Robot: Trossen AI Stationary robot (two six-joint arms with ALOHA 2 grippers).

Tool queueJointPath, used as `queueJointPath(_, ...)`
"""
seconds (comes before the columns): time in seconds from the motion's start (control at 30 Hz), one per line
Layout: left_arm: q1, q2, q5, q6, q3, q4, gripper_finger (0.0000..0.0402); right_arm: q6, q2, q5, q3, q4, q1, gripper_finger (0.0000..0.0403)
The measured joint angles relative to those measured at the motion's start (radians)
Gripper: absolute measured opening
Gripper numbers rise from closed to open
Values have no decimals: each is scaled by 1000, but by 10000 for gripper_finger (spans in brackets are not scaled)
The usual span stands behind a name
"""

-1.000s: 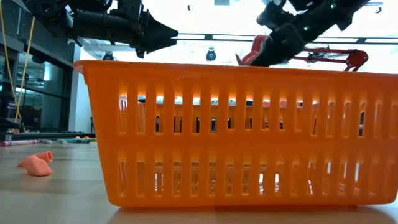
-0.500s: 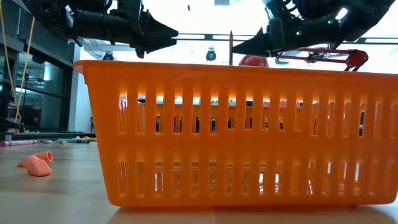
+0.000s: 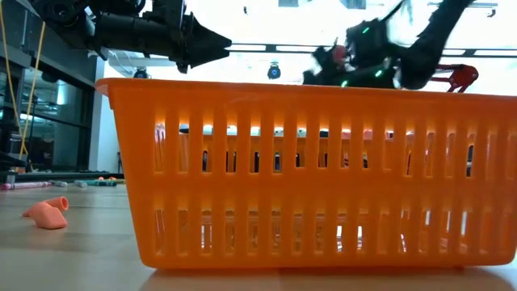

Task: Sort crayons
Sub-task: Put the pink crayon into the top blue bin

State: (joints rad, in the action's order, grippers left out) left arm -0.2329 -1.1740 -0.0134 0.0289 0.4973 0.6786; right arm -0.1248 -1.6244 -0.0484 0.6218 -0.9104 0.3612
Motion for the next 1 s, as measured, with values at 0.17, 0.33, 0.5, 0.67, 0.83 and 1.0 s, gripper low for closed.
queueJointPath(0.17,0,0,0,27,0,-12,179,66,-141,0,96,13,27,0)
queueJointPath(0.33,0,0,0,28,0,-39,179,99,-177,0,158,130,32,0)
queueJointPath(0.5,0,0,0,25,0,-47,179,99,-177,0,191,212,31,0)
queueJointPath(0.67,0,0,0,25,0,-47,179,136,-177,0,203,242,31,0)
queueJointPath(0.83,0,0,0,11,0,-48,179,151,-173,-2,203,254,31,29)
queueJointPath(1.0,0,0,0,9,0,-52,179,151,-140,-27,203,276,31,110)
